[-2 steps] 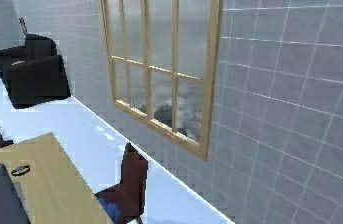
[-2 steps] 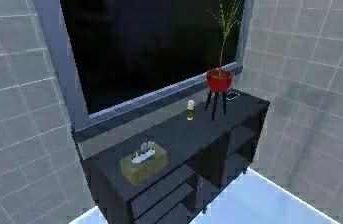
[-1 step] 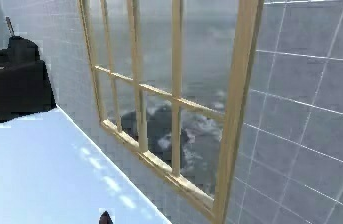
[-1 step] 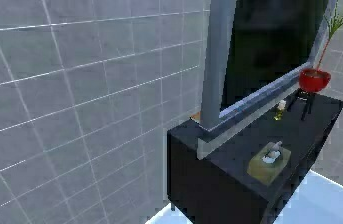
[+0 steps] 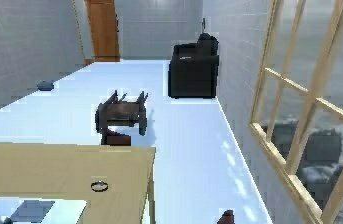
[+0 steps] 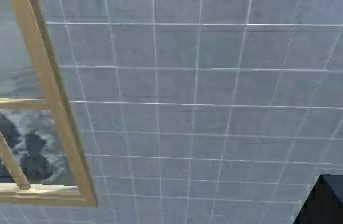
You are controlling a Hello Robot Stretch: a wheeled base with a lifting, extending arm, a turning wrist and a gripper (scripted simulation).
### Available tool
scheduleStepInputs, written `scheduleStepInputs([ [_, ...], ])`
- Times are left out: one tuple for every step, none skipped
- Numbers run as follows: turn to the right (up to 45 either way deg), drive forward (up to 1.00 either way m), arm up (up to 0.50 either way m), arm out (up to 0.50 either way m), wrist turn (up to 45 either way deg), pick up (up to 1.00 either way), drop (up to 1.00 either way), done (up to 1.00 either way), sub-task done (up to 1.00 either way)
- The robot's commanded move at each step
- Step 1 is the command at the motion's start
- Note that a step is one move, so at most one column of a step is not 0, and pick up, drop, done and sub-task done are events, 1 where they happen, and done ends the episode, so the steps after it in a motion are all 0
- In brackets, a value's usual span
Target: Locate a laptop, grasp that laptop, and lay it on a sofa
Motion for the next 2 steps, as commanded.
scheduleStepInputs([
  [-45.0,0.00,0.00,0.00,0.0,0.00,0.00,0.00,0.00],
  [-45.0,0.00,0.00,0.00,0.0,0.00,0.00,0.00,0.00],
])
